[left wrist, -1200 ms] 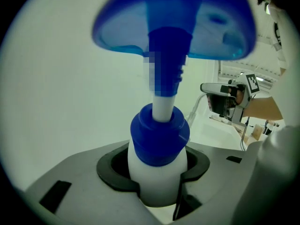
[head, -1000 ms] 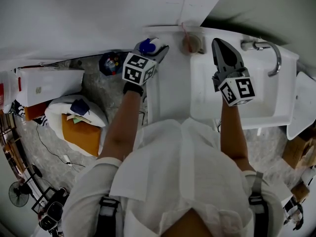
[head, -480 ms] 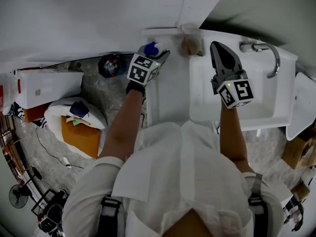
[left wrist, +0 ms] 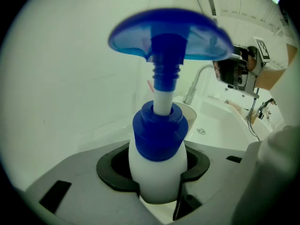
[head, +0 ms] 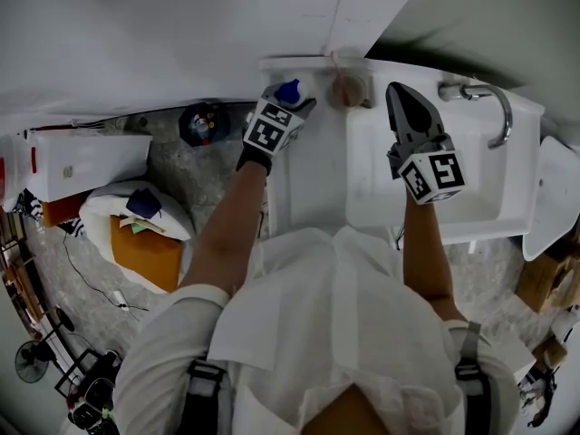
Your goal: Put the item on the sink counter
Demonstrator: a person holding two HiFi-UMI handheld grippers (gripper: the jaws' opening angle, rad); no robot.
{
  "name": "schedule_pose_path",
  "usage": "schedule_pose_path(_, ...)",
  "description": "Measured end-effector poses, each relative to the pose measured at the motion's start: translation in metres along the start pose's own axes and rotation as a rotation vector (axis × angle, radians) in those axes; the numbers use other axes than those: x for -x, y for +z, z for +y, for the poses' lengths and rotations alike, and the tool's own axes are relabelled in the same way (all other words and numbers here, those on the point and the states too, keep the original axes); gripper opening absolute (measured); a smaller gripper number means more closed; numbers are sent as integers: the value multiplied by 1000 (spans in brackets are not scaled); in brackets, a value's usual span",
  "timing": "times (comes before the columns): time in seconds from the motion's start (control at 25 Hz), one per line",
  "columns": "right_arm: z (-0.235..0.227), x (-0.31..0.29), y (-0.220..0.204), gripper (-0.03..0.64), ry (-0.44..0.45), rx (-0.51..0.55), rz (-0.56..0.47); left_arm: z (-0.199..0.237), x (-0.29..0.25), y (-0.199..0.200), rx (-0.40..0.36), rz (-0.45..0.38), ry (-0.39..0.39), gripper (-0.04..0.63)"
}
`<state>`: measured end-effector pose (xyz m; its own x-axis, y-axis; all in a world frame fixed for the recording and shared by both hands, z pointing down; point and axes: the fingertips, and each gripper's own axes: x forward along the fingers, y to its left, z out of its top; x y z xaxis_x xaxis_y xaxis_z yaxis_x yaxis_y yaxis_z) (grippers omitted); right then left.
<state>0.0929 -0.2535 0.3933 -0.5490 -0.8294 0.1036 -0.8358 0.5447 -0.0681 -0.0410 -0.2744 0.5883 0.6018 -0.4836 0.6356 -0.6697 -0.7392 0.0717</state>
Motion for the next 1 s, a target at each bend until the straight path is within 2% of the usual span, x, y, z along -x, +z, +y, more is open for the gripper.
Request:
schedule_pose_path(0.48, 0, -2, -1, 11, 3, -2, 2, -3, -5, 5, -29, -39, -11, 213)
schedule_pose_path(0.72, 0, -2, -1, 9, 2, -12, 1, -6, 0, 11, -74, -63, 0, 238)
schedule_pose_path(1.0, 1, 1, 0, 11, -5, -19, -9, -9, 21, 23, -78, -127, 16, 249)
